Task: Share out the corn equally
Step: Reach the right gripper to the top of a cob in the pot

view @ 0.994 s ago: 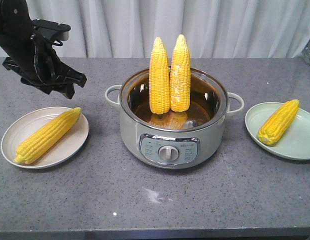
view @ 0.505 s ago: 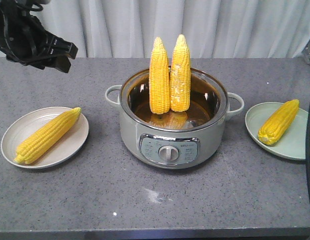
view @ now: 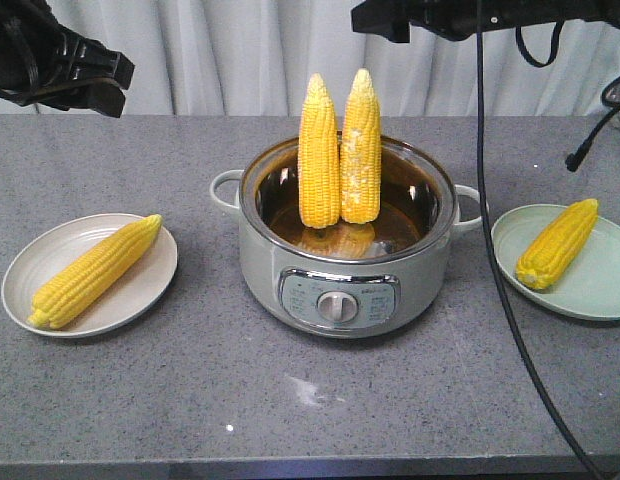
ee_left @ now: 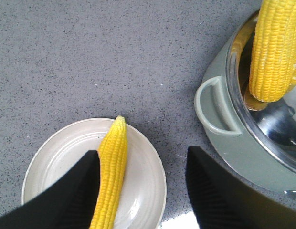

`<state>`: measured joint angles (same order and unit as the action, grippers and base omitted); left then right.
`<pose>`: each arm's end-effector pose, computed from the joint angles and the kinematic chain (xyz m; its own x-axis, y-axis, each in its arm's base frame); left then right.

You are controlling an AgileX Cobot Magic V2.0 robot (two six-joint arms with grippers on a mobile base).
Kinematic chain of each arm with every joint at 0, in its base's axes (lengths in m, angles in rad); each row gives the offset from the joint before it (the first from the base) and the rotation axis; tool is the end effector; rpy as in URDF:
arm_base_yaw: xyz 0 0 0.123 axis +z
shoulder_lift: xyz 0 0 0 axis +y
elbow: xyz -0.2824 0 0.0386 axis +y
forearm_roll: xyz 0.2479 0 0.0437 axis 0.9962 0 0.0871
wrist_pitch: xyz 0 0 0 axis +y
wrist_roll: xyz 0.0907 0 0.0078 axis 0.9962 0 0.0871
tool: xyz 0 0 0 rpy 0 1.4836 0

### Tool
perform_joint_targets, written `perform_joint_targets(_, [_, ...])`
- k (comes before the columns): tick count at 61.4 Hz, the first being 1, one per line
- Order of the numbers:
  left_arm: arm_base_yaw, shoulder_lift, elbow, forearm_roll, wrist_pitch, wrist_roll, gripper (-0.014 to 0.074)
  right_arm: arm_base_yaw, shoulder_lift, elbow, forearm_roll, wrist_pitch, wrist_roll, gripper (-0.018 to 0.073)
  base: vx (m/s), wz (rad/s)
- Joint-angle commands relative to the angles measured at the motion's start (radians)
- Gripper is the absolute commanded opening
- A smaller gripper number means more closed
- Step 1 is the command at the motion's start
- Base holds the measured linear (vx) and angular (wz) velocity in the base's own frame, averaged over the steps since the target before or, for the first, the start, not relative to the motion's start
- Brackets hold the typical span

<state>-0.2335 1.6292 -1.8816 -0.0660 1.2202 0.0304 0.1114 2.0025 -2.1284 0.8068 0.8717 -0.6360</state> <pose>0.3314 -0.0846 0.4368 -0.7477 0.1857 -0.6376 0.2751 0.9605 -0.0428 0.4526 0.1013 0.4030 -0.4286 -0.0853 -0.8995 -0.6007 0.7706 0.2131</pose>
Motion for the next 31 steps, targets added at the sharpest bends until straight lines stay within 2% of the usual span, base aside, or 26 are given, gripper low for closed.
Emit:
perform_joint_targets(1, [0.000,-0.042,-0.029,-0.013,-0.043,-0.003,0.0396,-0.004,-0.021,-0.033,0.051,-0.044,0.006,0.0631,0.00,0.00])
perform_joint_targets(31, [0.000,-0.042,-0.029,-0.012,-0.043,-0.003,0.0396,-0.004,0.110,-0.033,0.083,-0.010,0.032,0.0612,0.00,0.00])
